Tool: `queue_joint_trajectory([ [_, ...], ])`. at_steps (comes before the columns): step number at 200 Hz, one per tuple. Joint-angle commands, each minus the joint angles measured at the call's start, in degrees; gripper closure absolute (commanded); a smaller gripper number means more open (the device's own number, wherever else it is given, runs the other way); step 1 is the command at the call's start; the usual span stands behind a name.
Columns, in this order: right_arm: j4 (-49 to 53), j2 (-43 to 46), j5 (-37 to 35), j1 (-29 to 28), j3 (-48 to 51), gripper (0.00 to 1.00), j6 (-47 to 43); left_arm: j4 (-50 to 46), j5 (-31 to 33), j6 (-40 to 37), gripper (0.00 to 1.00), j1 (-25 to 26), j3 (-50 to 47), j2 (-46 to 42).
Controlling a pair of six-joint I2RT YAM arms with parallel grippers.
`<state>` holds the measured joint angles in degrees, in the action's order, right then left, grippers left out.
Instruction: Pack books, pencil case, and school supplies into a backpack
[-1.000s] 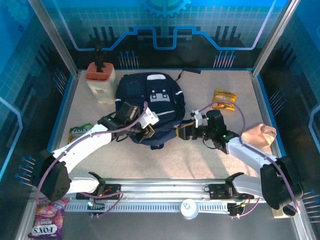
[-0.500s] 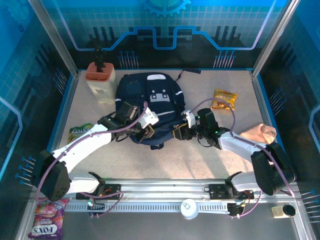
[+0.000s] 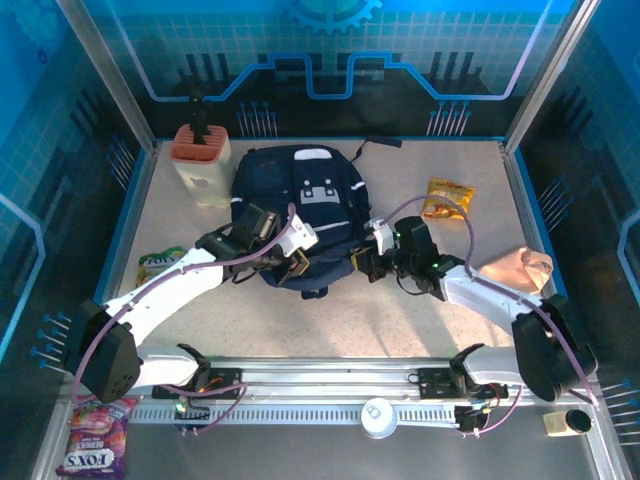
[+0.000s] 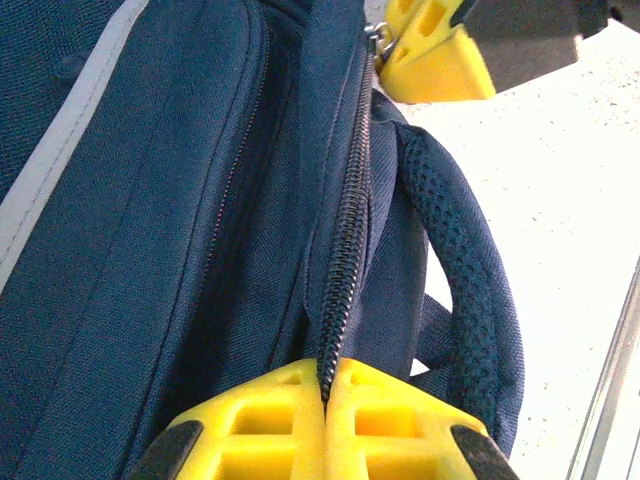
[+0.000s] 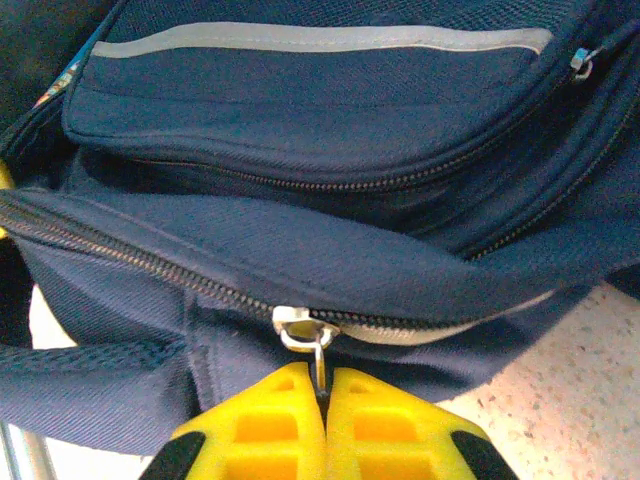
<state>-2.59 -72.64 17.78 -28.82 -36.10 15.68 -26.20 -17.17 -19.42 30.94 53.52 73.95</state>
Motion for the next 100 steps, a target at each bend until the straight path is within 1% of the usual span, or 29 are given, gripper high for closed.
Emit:
queue_joint_trajectory([
  [1,10.7,5.6,-11.3,-2.6,-1.3,1.00,1.9,2.1,2.6,1.6,1.00,0.0,3.2,-1.6],
  [24,18.9,8.8,-20.5,-4.2,-1.6,1.00,5.7,1.8,5.4,2.1,1.00,-0.1,3.4,-0.6],
  [30,21.1,9.2,-24.1,-4.3,-1.9,1.00,6.9,1.5,6.0,2.3,1.00,-0.2,3.5,-0.3],
  [42,25.3,9.1,-30.8,-4.1,-3.1,1.00,8.9,0.9,6.6,2.4,1.00,-0.2,3.8,0.0],
  [58,29.2,7.3,-36.5,-3.1,-5.3,1.00,10.0,0.7,6.0,2.4,1.00,-0.3,3.6,-0.4],
  [67,29.6,5.6,-37.8,-2.2,-6.4,1.00,9.9,0.4,5.4,2.4,1.00,-0.3,3.5,-0.7],
  [76,29.4,3.6,-37.6,-0.6,-7.3,1.00,9.7,0.1,4.9,2.1,1.00,-0.3,3.4,-1.1],
  [100,24.0,-1.6,-32.9,5.0,-8.3,1.00,8.0,-1.3,2.9,1.4,1.00,-0.3,3.2,-2.1],
])
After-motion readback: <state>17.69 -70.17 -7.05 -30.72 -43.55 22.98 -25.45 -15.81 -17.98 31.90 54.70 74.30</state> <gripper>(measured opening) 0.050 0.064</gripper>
